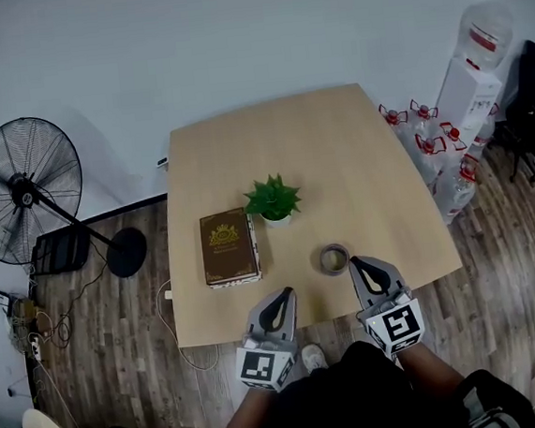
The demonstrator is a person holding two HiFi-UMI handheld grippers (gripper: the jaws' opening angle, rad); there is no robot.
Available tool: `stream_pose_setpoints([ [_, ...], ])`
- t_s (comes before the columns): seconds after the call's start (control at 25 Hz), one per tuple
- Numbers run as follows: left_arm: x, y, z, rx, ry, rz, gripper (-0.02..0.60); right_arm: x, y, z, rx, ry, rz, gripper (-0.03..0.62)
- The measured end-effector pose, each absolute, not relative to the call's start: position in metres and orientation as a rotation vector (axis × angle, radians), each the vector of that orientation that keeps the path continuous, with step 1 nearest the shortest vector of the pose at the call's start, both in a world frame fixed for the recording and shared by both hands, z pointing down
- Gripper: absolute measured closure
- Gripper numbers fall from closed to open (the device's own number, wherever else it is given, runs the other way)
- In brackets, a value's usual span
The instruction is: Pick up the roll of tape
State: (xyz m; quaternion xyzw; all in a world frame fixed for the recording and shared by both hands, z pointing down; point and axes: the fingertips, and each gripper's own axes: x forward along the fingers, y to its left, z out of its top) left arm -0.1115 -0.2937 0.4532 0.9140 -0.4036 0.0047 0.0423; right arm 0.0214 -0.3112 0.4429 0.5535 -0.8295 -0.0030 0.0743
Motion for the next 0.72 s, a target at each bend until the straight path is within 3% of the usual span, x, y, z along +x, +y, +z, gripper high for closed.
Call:
stream_pose_setpoints([
  [0.16, -0.108, -0.301, 0.458, 2.790, -1.212, 0.027, 0.574, 0.022, -0.321, 0.451, 1.625, -2.482, 0.030, 0.594],
  [0.28, -0.106, -0.308, 0.464, 2.775, -1.217, 0.047, 0.574, 0.019, -0.329, 0.463, 1.528, -2.491, 0.070, 0.545],
  [0.48, -0.100, -0.316, 0.474, 2.752, -1.239, 0.073, 0.574, 0.017, -0.342, 0.495, 1.340, -2.459, 0.143, 0.348],
  [0.72, -0.094, -0.328, 0.483, 2.721, -1.270, 0.100, 0.574, 0.018, -0.360, 0.535, 1.164, -2.405, 0.171, 0.252],
])
